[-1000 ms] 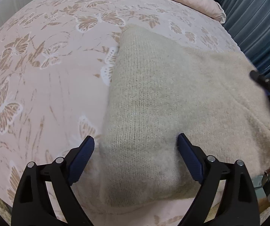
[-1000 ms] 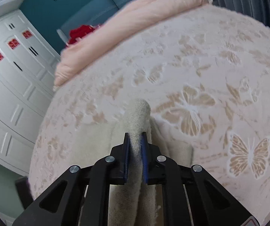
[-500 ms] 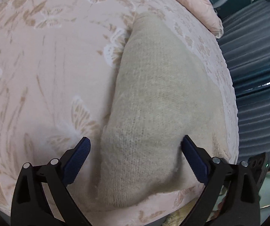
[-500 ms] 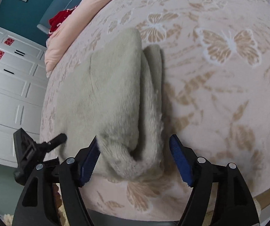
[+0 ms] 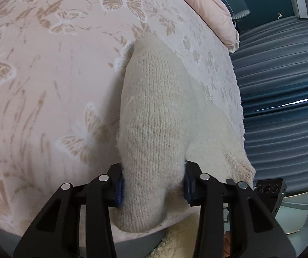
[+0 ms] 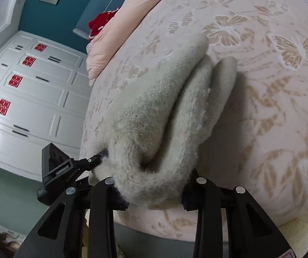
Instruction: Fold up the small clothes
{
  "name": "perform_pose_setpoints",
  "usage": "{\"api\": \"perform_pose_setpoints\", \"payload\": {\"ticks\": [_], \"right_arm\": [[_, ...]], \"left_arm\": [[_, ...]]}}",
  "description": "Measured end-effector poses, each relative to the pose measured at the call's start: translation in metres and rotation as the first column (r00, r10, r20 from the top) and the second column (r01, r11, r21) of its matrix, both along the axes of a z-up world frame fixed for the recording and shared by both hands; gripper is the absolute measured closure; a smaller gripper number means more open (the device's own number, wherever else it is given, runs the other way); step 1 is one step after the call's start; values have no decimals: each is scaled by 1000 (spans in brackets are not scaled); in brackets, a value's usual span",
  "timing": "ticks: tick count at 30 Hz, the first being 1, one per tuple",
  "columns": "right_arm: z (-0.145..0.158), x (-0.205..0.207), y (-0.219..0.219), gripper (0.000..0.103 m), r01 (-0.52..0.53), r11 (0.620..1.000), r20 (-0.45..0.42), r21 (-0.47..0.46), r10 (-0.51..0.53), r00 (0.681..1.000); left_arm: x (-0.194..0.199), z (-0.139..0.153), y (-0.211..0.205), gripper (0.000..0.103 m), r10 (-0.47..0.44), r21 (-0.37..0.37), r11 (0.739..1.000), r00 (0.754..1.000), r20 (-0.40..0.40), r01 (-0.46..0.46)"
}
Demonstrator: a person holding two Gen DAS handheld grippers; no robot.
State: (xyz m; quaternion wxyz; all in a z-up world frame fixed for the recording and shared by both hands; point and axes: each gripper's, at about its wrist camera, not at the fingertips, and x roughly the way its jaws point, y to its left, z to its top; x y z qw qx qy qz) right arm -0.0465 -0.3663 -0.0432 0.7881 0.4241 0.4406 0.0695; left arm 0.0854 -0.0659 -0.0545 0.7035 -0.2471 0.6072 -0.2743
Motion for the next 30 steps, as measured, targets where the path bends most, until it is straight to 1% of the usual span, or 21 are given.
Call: {"api": "perform_pose_setpoints", "payload": {"ticks": [3,5,6,7,8,9,10,11,12,13,15,18,20,21,22,23,26,27,28,29,30], "right_arm": [[-17,-24,30,64,-90,996,-78,3,90,993],[-42,-42,50,53,-126,991,-174,-48,116,978],[-51,-49,55,49,-123,988,-217,-98,99,971],[-56,-58,55,45,-96,988,-231,-120,67,971],[-54,-65,53,45,-64,992,-226,-104,39,973],[-48,-71,49,44,-33,995,-220,-92,12,975],[-38,-75,44,43,-1,994,-208,-105,-21,978],[-25,-78,40,42,20,991,-182,-135,-45,982],[-12,-78,38,42,21,986,-153,-165,-47,987],[-1,-76,38,42,17,980,-126,-198,-43,991],[13,-64,37,42,11,971,-86,-239,-32,996],[7,-31,32,42,15,966,-97,-257,-41,994],[-10,-10,30,42,16,967,-149,-256,-56,987],[-17,1,32,59,14,964,-179,-266,-63,982],[-19,10,38,90,1,960,-189,-279,-55,980],[-12,18,45,90,-15,955,-186,-296,-43,982],[37,14,58,91,-13,946,17,-324,20,1000],[43,14,59,91,-13,938,45,-347,31,998],[37,18,56,90,-17,933,28,-361,29,999],[21,22,51,90,-34,932,-32,-362,24,999],[-4,28,44,90,-58,927,-138,-371,7,990]], "left_arm": [[-33,4,28,63,-27,58,998,1000,5,26],[-53,-20,44,58,-16,96,995,998,-68,22],[-61,-35,51,52,2,108,994,994,-109,10],[-66,-41,59,49,25,87,996,994,-109,-15],[-69,-39,64,47,41,70,997,995,-94,-34],[-70,-31,63,46,37,90,995,997,-63,-31],[-70,-18,59,46,17,140,990,1000,-1,-16],[-70,-3,53,42,-8,195,981,997,74,-7],[-69,13,46,33,-36,242,970,988,151,-2],[-68,27,38,29,-64,281,960,973,223,-1],[-67,46,19,22,-123,333,943,941,315,11],[-60,50,-10,20,-212,398,916,907,364,55],[-56,38,-20,20,-247,467,882,904,349,60],[-53,31,-20,21,-250,487,871,912,327,64],[-51,24,-19,22,-239,487,871,921,306,64],[-50,17,-15,22,-229,494,867,929,292,59],[-48,9,-9,22,-201,491,870,945,257,51],[-49,8,-7,21,-196,490,870,947,254,49],[-50,7,-6,21,-192,490,871,948,255,45],[-49,6,-6,19,-189,495,868,949,253,42],[-49,4,-6,19,-185,493,869,951,247,41]]}}
